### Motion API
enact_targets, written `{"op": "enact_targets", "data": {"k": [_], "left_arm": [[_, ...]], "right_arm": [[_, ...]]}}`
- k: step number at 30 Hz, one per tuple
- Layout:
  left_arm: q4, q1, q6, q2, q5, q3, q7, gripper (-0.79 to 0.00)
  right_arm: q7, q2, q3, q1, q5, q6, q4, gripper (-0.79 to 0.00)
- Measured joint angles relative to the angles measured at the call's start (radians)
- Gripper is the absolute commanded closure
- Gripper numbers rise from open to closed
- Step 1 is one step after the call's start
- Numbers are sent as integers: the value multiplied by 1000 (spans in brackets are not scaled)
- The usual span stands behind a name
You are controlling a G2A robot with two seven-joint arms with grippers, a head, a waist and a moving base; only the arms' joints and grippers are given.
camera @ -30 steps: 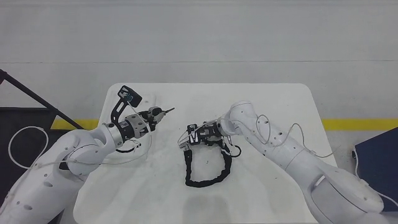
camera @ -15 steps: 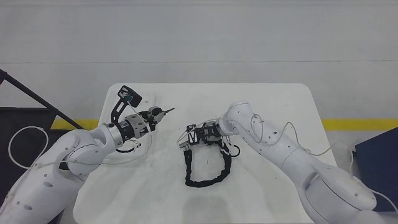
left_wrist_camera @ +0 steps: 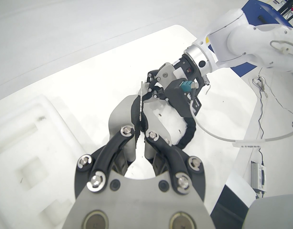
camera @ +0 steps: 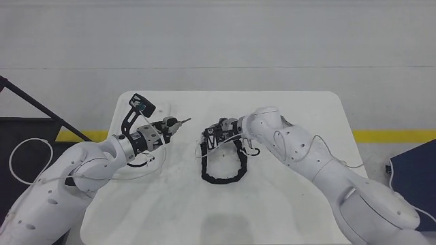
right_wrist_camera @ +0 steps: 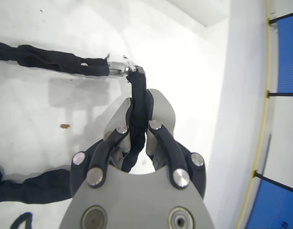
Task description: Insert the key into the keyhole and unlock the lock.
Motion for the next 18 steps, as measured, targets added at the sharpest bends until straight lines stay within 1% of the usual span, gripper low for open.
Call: {"op": "enact_targets", "data": {"k": [5, 8, 9, 12, 15, 18], "left_arm": [[0, 0, 0, 0, 0, 0, 0, 0], [0, 0, 0, 0, 0, 0, 0, 0], [0, 0, 0, 0, 0, 0, 0, 0], [0, 0, 0, 0, 0, 0, 0, 0], [0, 0, 0, 0, 0, 0, 0, 0], [0, 0, 0, 0, 0, 0, 0, 0]], "right_arm": [[-124, 58, 43, -37, -129, 145, -52, 0], [-221, 99, 93, -79, -160, 222, -102, 0], [-276, 116, 117, -99, -157, 236, -124, 0], [-445, 157, 180, -152, -121, 222, -171, 0], [-564, 191, 227, -196, -115, 178, -207, 0], [-672, 214, 267, -243, -69, 139, -232, 0]]}}
